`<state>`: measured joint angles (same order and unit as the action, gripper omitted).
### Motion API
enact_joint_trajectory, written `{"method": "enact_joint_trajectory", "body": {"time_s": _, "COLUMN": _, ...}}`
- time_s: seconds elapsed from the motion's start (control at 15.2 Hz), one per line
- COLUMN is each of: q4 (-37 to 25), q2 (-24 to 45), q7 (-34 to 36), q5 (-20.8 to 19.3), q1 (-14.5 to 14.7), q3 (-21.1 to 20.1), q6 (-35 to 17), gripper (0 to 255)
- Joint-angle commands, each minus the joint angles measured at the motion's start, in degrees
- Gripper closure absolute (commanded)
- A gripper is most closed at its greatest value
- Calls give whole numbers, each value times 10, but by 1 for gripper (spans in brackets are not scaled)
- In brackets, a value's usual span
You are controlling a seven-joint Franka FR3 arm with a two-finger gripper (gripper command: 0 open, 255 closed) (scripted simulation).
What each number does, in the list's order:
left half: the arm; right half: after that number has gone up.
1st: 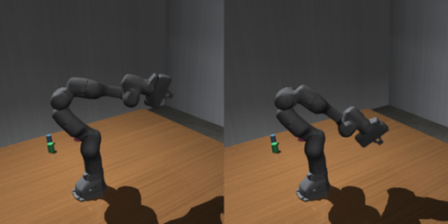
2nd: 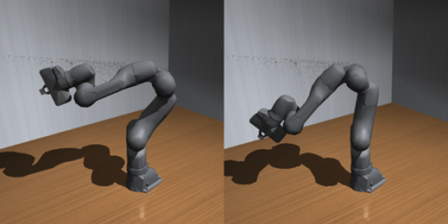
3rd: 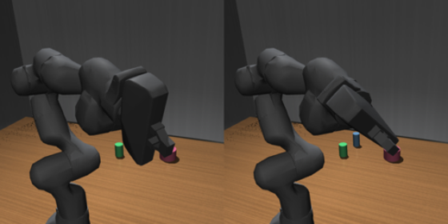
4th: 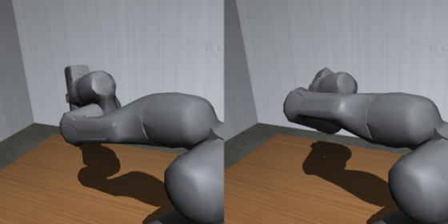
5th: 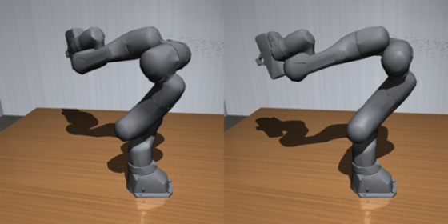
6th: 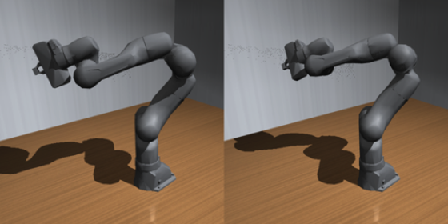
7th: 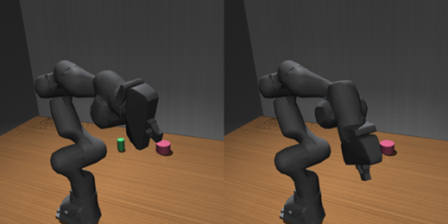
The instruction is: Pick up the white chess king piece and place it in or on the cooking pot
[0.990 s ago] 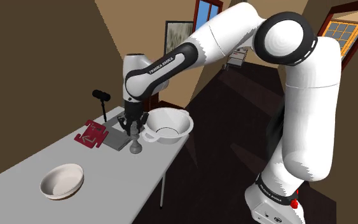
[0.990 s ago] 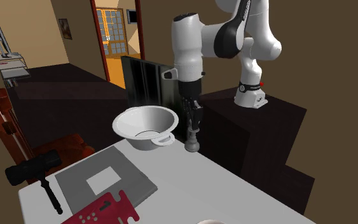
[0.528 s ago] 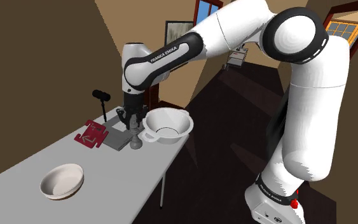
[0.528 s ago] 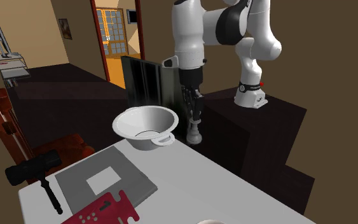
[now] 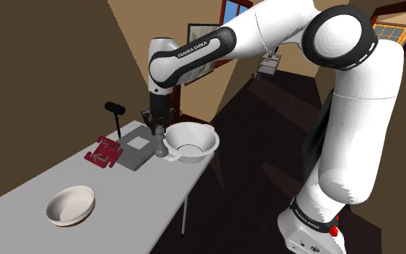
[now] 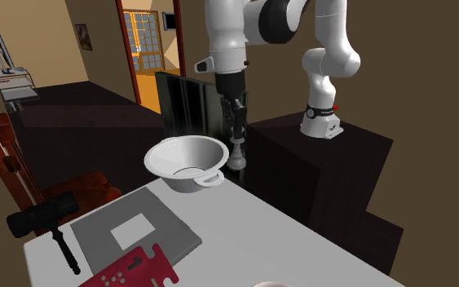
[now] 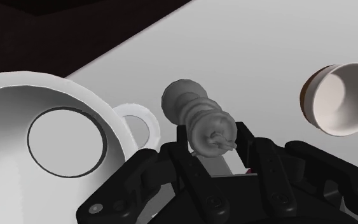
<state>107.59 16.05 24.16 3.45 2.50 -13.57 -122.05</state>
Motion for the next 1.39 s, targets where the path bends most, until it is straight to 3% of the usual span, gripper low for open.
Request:
{"method": "enact_joint_trajectory", "body": {"time_s": 0.0, "q4": -3, "q2": -2, "q7": -28, "q5": 3, "q1": -18, "q3": 9, "q6": 7, "gripper": 255}}
{"method": "enact_joint_trajectory", "body": {"time_s": 0.59, "q4": -53, "q2": 13, "q7": -136, "q5": 6, "q1": -87, "q3": 49, "q6": 53, "gripper": 255}}
{"method": "enact_joint_trajectory", "body": {"time_s": 1.32, "q4": -179, "q2": 83, "q7": -244, "q5": 4, "q1": -160, "q3": 88, "q6": 119, "gripper": 255}}
